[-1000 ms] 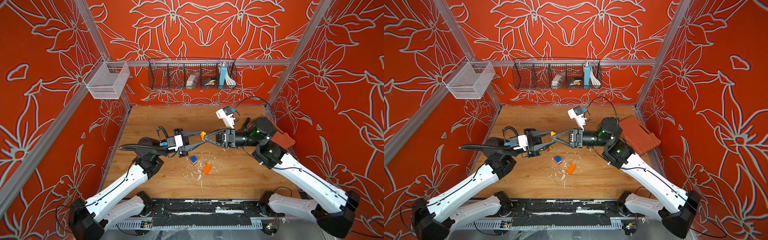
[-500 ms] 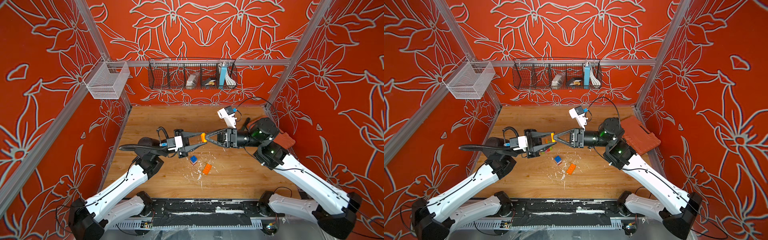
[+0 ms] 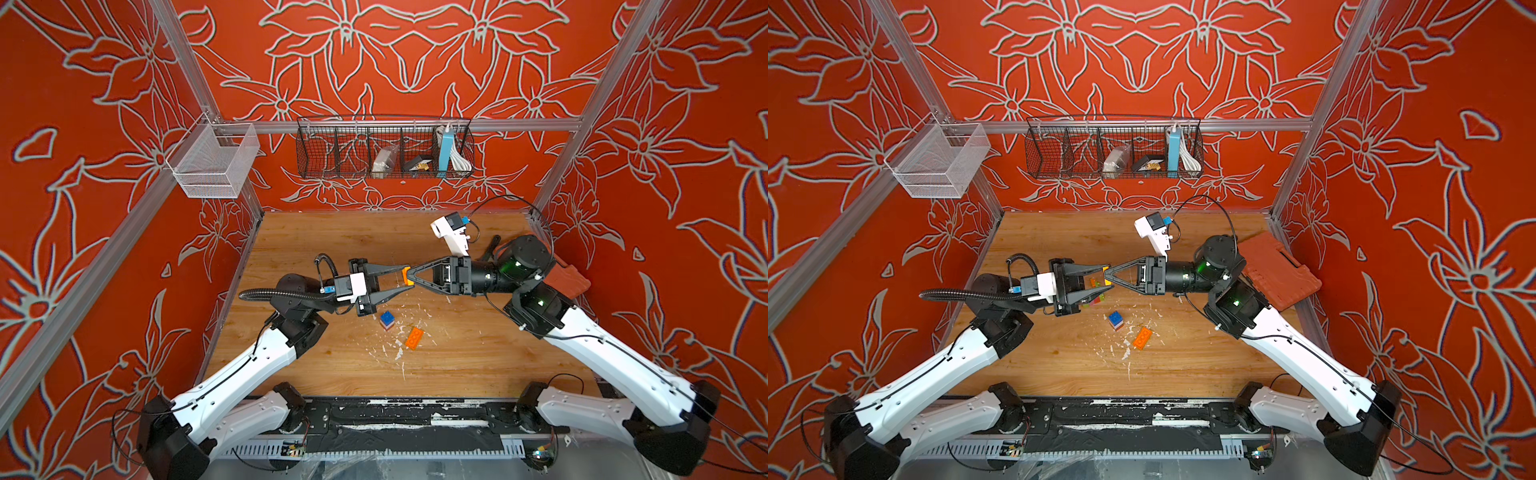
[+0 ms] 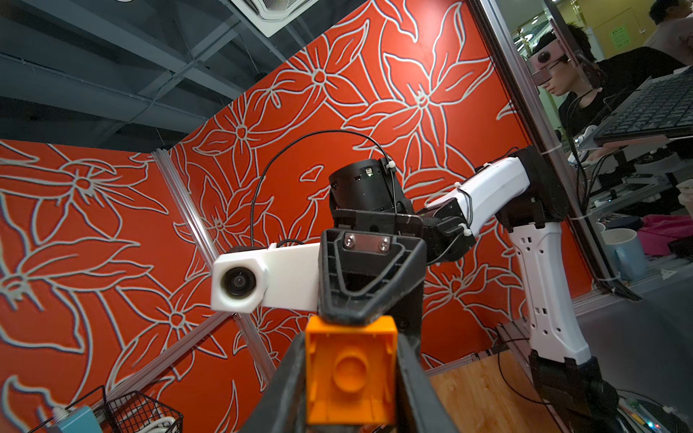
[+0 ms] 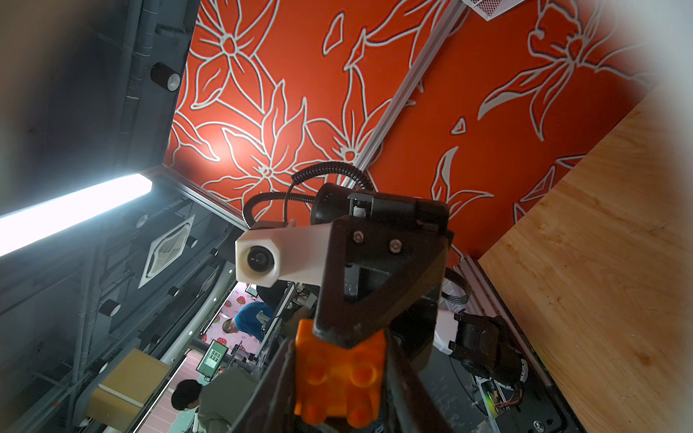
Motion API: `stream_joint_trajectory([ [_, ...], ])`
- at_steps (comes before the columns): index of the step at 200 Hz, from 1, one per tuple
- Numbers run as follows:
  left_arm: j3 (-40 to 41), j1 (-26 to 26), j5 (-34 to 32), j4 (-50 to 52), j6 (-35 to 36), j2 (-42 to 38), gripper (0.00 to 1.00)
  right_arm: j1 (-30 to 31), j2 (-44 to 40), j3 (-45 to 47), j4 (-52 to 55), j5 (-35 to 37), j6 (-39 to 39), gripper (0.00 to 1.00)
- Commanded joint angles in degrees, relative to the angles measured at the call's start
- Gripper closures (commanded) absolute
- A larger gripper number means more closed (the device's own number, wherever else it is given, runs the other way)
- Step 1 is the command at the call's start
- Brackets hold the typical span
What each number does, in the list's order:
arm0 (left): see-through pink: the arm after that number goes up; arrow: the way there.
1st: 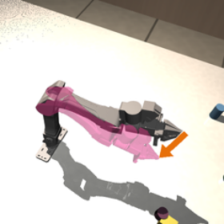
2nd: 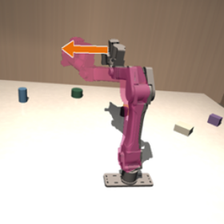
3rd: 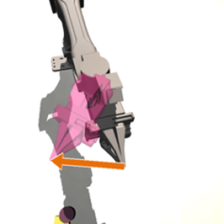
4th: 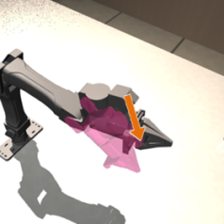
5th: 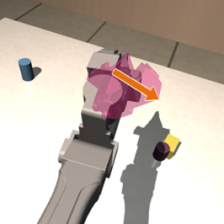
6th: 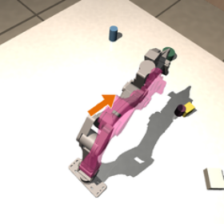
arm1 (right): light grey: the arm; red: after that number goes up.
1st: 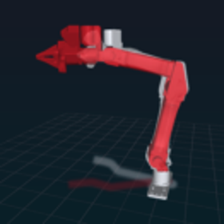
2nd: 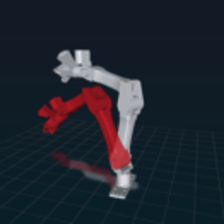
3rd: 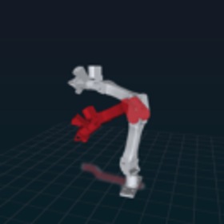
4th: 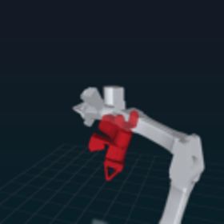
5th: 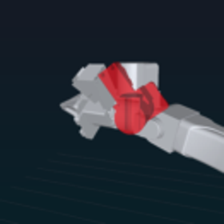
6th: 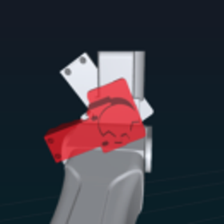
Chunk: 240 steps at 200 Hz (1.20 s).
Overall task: Assemble the letter r with lego
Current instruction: Pick up the lego brick from the center of the board.
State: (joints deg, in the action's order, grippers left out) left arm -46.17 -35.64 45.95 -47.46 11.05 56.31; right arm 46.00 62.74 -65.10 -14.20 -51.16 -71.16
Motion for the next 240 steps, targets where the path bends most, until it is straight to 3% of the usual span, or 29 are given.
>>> stream_joint_trajectory([
  [1, -1.2, 0.2, -0.1, -1.0, -1.0, -0.1, 1.00, 0.4, 0.0, -1.6, -2.2, -0.7, 1.5, 0.71],
  [24, -1.9, 0.2, -1.5, 1.2, -1.4, -0.1, 0.99, 0.4, -0.7, -1.8, -0.8, 0.0, 3.4, 0.79],
  [37, -2.7, 0.1, -1.7, 3.6, -1.4, -0.1, 0.76, 0.4, -1.7, -2.1, 2.4, 1.5, 6.5, 0.84],
  [49, -2.9, 0.2, -2.1, 5.9, -1.4, -0.7, 0.60, 0.5, -2.7, -3.2, 8.4, 3.8, 10.8, 0.86],
  [56, -2.9, 0.2, -2.4, 7.5, -1.4, -1.2, 0.32, 0.4, -3.3, -4.4, 13.3, 5.5, 14.1, 0.87],
  [65, -2.7, 0.2, -3.1, 10.6, -1.0, -2.3, 0.06, 0.3, -3.8, -6.0, 20.3, 8.6, 18.4, 0.88],
  [68, -2.6, 0.2, -3.3, 11.9, -0.9, -2.6, 0.02, 0.3, -3.9, -6.6, 22.7, 9.8, 20.0, 0.88],
  [85, -0.9, 0.2, -6.0, 18.0, -1.4, -5.9, 0.01, 0.3, -3.5, -10.1, 37.3, 17.9, 29.1, 0.89],
  [117, 2.6, 0.1, -19.9, 33.5, -8.4, -13.3, 0.01, 0.3, 1.3, -12.1, 57.4, 37.1, 42.1, 0.90],
  [161, 5.3, 0.1, -38.6, 55.5, -18.5, -21.3, 0.01, 0.4, 14.9, -10.8, 68.3, 58.5, 49.4, 1.00],
  [186, 4.2, 0.1, -46.4, 67.0, -25.3, -21.5, 0.01, 0.4, 23.5, -10.6, 67.8, 61.8, 50.5, 1.00],
  [240, -0.7, 0.2, -50.5, 84.4, -29.3, -16.3, 0.01, -1.2, 37.7, -14.0, 63.4, 59.7, 51.1, 1.00],
])
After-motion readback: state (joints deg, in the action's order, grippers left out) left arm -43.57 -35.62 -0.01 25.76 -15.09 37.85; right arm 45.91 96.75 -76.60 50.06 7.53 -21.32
